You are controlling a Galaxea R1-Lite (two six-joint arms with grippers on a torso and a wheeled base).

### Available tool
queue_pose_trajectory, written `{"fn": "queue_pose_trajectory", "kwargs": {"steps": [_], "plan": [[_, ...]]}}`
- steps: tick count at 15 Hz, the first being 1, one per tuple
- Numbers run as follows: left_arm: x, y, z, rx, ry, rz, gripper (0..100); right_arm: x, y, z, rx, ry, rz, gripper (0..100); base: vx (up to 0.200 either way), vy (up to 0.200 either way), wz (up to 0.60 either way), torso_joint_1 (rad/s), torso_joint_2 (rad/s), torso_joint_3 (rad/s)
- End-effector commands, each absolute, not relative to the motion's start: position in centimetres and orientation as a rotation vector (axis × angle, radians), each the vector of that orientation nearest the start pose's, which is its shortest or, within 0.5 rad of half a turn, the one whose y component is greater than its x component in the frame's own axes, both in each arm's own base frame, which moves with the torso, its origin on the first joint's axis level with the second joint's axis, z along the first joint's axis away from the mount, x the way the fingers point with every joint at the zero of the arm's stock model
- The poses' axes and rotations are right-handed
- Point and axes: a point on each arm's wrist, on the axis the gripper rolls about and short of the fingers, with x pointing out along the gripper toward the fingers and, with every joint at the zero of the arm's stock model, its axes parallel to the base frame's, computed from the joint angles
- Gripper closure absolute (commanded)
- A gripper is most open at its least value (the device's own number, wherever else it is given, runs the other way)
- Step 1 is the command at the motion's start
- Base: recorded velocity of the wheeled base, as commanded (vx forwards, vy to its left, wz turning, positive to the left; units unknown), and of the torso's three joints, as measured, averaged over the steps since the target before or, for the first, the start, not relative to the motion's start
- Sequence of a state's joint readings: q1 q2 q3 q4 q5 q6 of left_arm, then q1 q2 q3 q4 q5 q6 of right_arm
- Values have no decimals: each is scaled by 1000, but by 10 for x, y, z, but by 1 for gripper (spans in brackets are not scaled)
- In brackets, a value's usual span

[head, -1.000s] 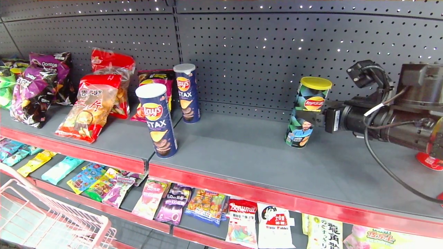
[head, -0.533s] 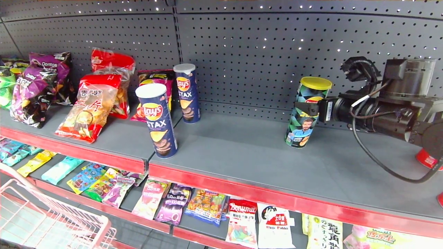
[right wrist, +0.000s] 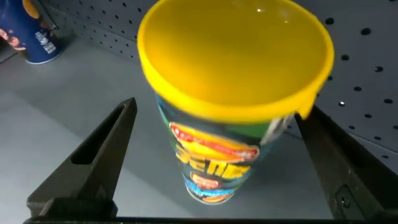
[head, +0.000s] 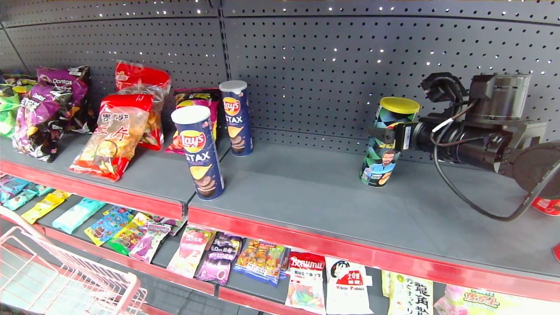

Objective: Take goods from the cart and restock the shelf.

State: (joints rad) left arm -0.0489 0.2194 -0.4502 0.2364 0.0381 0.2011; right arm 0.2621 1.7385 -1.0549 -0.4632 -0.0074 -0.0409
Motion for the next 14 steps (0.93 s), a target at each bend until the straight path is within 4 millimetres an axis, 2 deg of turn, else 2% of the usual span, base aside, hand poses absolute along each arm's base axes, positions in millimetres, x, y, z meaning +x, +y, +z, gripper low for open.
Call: {"fn": "queue_pose_trajectory", "kwargs": {"steps": [1, 3, 4, 7, 10, 14], "plan": [[-38, 3, 178, 201, 2, -11, 100, 328, 88, 218, -74, 222, 257, 0, 0, 0, 0, 0, 0, 0], [-37, 3, 177, 201, 7, -11, 100, 333, 89, 217, -73, 220, 251, 0, 0, 0, 0, 0, 0, 0], [-37, 3, 177, 201, 7, -11, 100, 334, 89, 216, -72, 222, 247, 100, 0, 0, 0, 0, 0, 0], [-37, 3, 176, 201, 10, -12, 100, 339, 89, 212, -70, 235, 241, 100, 0, 0, 0, 0, 0, 0], [-36, 3, 174, 202, 17, -14, 100, 333, 91, 213, -73, 234, 238, 100, 0, 0, 0, 0, 0, 0], [-35, 3, 174, 202, 26, -17, 100, 293, 92, 244, -73, 157, 190, 100, 0, 0, 0, 0, 0, 0]]}}
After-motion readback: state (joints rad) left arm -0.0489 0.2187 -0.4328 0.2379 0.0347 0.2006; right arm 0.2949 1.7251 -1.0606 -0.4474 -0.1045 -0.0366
